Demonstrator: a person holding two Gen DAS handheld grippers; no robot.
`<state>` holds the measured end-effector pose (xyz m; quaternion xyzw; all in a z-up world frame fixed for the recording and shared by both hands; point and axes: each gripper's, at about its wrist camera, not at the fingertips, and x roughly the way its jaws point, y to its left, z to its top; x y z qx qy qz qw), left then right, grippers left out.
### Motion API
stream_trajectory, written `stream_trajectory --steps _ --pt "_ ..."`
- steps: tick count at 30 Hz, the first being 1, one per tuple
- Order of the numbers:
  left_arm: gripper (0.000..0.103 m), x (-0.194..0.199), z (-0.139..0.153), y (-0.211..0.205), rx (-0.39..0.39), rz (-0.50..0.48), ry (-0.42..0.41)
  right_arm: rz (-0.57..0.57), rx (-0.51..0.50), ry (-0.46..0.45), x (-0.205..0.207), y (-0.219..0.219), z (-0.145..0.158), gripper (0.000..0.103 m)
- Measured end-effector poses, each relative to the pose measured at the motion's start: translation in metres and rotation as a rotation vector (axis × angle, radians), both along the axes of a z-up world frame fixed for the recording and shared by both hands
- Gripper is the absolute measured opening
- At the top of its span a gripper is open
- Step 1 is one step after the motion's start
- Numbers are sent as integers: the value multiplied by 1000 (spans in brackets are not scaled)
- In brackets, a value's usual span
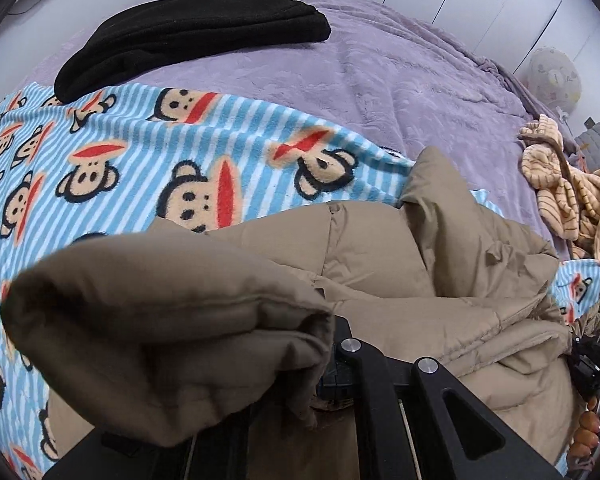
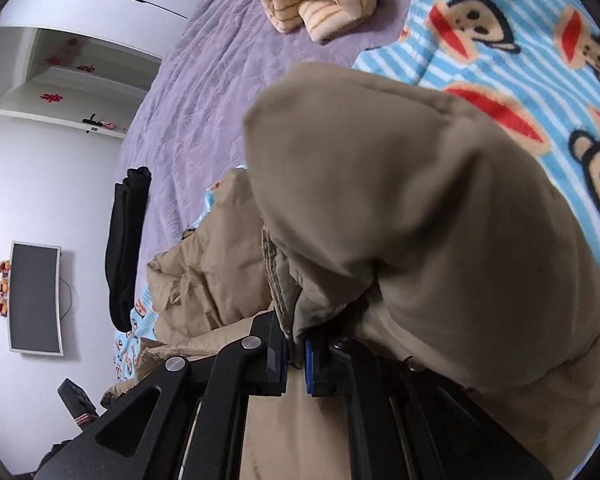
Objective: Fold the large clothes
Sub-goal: 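Lift the held hem and fold it over the jacket toward the collar with both tools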
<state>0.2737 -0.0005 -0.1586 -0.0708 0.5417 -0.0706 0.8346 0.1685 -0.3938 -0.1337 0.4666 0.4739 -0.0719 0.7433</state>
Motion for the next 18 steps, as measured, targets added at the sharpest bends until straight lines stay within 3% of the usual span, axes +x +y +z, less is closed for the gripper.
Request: stream_trajectory --steps 4,8,10,12,13,14,15,17,18 --pt "10 6 -14 -12 61 -17 -24 0 17 -9 9 1 -30 6" --pt "13 4 -1 -10 54 -42 -34 19 -5 -15 15 5 -34 6" --pt "30 -3 13 0 -11 -48 -57 20 1 -8 14 3 -28 7" --pt "84 -12 29 8 -35 -43 -103 31 -4 -12 11 0 -17 11" --pt "92 -17 39 10 -10 -30 -145 44 -14 -22 10 -1 -11 15" --pt "95 -20 47 11 12 -33 -176 63 -31 -33 9 -1 -2 27" --pt "95 -23 55 9 38 -46 -199 75 -46 -41 9 -1 3 57" --pt "95 -26 65 8 54 -68 -222 113 -66 -84 9 3 19 100" --pt "95 -28 69 7 52 -81 -224 125 -84 -102 8 6 27 101"
